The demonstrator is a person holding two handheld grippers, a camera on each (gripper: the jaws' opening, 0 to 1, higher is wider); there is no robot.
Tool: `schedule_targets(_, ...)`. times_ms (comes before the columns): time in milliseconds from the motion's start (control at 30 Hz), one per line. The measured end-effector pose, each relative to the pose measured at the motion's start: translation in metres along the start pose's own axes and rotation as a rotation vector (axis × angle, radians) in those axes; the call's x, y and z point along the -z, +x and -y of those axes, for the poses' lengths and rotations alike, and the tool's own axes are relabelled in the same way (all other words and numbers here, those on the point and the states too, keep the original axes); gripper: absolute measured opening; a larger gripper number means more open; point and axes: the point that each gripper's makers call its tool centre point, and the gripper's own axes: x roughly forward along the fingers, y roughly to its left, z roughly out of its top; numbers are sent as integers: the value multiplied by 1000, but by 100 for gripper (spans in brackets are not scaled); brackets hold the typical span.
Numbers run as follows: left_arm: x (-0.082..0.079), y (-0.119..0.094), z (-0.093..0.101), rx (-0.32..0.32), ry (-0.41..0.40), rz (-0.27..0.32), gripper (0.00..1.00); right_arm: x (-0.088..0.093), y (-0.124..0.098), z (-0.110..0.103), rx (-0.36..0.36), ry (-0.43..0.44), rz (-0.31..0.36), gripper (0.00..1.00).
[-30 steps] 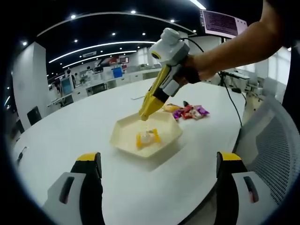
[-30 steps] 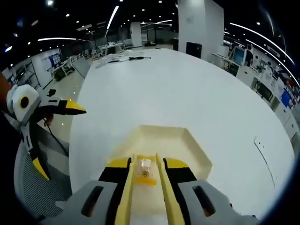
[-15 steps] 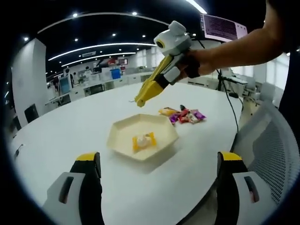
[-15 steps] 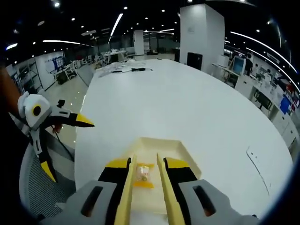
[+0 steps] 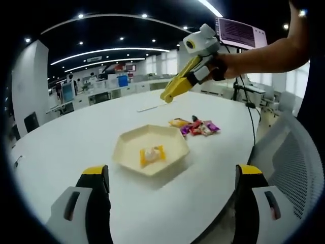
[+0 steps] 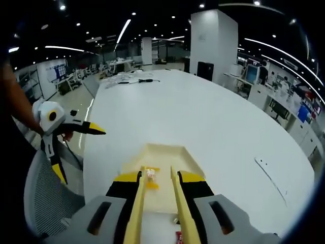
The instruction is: Place the target food into the container with the food tongs after gripping and lifting it, then release it inside without dropping or visibly crushing the food.
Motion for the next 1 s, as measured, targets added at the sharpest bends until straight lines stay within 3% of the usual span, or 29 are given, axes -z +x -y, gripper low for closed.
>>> schedule_targets(567, 3, 0, -6, -35, -18, -11, 100, 53, -75, 27, 86, 42, -12, 27)
schedule_targets(1000, 6, 0, -8, -41, -8, -30, 100, 68, -86, 36, 99, 42, -6, 28)
